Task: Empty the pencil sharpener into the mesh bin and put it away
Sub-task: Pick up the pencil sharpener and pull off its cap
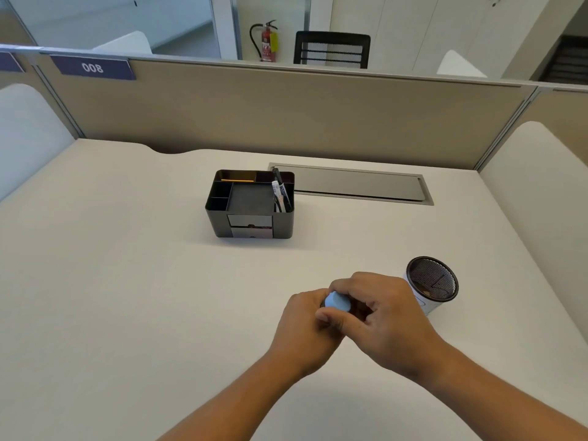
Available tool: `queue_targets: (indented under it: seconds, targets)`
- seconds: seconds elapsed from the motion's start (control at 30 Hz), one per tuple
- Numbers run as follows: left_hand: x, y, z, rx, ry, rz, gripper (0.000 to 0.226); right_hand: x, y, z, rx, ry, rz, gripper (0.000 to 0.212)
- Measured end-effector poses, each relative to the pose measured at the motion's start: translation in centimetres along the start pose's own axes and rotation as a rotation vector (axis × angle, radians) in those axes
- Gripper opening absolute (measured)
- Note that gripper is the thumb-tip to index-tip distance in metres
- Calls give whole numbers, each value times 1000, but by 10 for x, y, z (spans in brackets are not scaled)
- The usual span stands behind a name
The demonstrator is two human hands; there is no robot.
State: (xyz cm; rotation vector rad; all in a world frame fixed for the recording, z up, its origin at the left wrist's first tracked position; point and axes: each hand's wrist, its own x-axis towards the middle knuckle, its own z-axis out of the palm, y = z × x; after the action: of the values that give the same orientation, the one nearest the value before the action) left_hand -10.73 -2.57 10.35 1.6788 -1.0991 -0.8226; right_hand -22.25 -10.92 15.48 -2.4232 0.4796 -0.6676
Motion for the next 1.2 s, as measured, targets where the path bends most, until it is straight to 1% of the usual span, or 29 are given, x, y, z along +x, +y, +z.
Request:
queue_targets:
  seconds: [0.13,0.33,0.4,0.6,0.67,0.73,0.8,0.83,0.87,0.9,0.97,1.07,1.13,1.2]
  targets:
    - [3,0,-1,-2,-54,4,11,-1,4,-3,-5,12,-33,32]
    - [6,-1,-5,-22,-124,6,12,2,7,-4,-2,-14,-46,31]
    - [6,-1,-7,-28,-143,9,16,4,8,-4,-11,-22,-69,31]
    - [9,0,-11,-65,-187,15,19,9,10,-3,-49,-53,-113,31]
    - [9,2,-10,-43,-149,-4,15,9,9,-3,-51,-56,-89,30]
    - [10,4,-6,84,-34,-14,13,9,5,-2,-111,-24,-26,28]
    - [11,7,-1,310,100,-4,22,11,-1,3,-303,28,88,32]
    - [11,10,1,383,147,0,27,13,-3,5,-408,33,157,37]
    - [11,12,3,409,172,7,30,16,-5,8,-477,26,208,43]
    - [12,13,4,409,170,14,32,18,-6,9,-501,13,220,48]
    - [12,15,3,332,92,16,33,20,-6,7,-460,-4,141,47]
    - [11,20,-4,145,-65,21,26,19,-6,-2,-389,2,-23,41]
    - [11,23,-6,73,-113,47,30,19,-5,-5,-381,10,-84,41]
    - [11,22,-6,46,-152,60,39,21,-4,-9,-376,7,-152,40]
